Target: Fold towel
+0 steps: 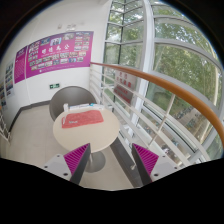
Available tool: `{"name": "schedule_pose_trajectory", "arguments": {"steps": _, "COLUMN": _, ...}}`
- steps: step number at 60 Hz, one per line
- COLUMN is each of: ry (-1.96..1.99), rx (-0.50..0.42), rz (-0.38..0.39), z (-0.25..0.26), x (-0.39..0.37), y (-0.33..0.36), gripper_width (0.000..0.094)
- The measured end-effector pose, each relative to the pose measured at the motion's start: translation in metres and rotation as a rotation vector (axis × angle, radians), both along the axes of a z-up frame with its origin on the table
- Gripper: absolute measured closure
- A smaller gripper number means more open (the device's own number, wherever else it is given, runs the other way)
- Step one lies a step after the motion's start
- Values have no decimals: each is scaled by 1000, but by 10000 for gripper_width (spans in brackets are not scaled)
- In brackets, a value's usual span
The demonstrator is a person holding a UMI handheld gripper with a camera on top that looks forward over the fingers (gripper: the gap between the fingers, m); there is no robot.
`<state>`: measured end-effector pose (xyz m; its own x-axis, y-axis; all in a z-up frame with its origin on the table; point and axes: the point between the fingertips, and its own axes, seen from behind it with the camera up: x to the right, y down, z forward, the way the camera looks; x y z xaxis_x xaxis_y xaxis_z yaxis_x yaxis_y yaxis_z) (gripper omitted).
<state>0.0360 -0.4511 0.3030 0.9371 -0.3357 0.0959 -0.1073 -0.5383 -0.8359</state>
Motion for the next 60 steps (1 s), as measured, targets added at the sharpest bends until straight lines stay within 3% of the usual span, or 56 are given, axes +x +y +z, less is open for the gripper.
{"name": "schedule_pose_trajectory", "arguments": {"steps": 10, "ry": -7, "rx": -48, "rz": -34, "z": -13, "x": 0, "y": -2, "gripper_width": 78}}
{"name": "schedule_pose_trajectory", "arguments": {"steps": 24, "ry": -5, "rx": -62, "rz": -31, "z": -61, "x": -51, "y": 49, "gripper_width": 71}}
{"name": "schedule_pose_trajectory", "arguments": {"steps": 44, "ry": 142, "rx": -42, "rz": 189, "z": -161, "x": -202, "y": 217, "gripper_width": 81}}
{"name": "schedule_pose_trajectory", "arguments": {"steps": 60, "ry": 85, "rx": -82, "rz": 323, "z": -230, "x": -242, "y": 396, "gripper_width": 80}}
